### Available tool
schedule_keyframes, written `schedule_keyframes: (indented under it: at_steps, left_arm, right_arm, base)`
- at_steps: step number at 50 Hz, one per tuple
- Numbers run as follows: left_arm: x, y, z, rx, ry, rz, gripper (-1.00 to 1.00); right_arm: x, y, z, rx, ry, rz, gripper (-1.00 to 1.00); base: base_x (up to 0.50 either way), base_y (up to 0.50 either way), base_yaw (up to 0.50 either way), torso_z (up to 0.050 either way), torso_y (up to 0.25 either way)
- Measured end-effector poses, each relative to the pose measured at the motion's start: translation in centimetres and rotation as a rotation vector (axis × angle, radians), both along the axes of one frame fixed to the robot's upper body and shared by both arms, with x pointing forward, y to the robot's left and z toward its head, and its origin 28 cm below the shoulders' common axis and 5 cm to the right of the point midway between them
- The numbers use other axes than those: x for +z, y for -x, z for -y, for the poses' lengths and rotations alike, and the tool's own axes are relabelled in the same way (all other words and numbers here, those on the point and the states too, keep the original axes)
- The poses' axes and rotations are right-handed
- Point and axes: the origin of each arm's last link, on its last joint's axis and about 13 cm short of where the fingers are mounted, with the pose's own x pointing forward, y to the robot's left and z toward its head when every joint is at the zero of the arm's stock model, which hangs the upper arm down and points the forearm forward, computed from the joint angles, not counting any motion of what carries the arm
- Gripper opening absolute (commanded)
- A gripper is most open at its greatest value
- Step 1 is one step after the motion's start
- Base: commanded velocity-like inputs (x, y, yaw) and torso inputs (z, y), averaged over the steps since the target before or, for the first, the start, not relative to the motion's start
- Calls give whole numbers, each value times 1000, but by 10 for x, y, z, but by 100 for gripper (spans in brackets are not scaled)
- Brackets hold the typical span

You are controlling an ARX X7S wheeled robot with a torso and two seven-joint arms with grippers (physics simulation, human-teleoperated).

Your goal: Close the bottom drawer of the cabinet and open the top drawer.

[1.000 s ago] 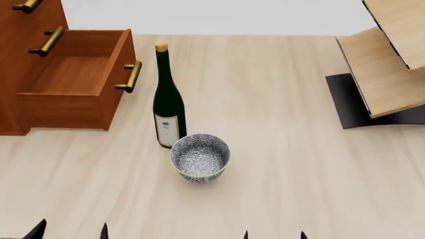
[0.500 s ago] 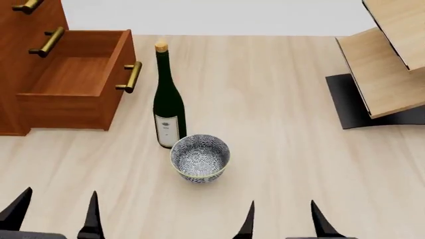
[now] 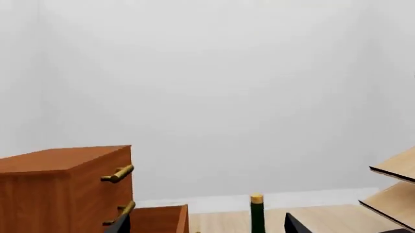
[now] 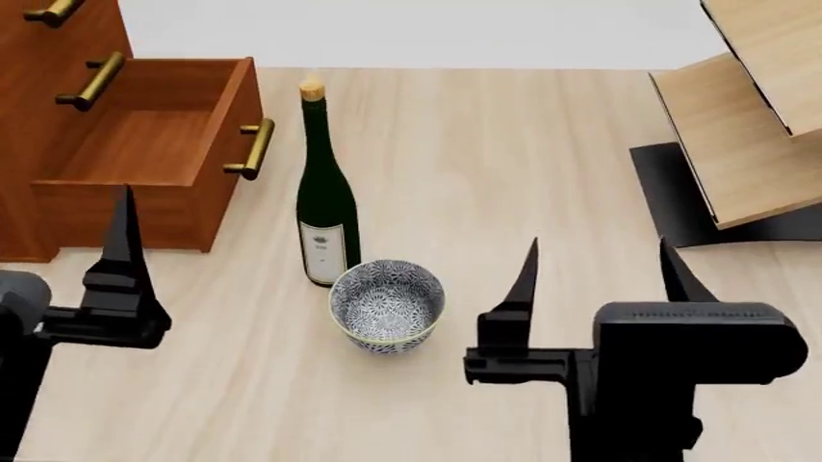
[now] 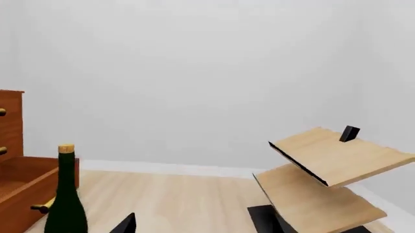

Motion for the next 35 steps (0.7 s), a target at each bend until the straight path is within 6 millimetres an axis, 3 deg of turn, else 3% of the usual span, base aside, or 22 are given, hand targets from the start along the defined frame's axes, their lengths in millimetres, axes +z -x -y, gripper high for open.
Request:
schedule_keyframes:
  at_steps: [16, 26, 35]
  left_arm:
    - [71, -16, -6, 21, -14, 214, 100]
    - [111, -14, -7, 17, -17, 341, 100]
    - [132, -8, -7, 7, -23, 404, 100]
  right_arm:
    - [38, -18, 8, -21, 1, 42, 100]
    - [45, -23, 9, -24, -2, 21, 100]
    - [46, -24, 10, -28, -6, 12, 100]
  base:
    - [0, 0, 0, 0, 0]
    - [0, 0, 0, 0, 0]
    - [0, 0, 0, 0, 0]
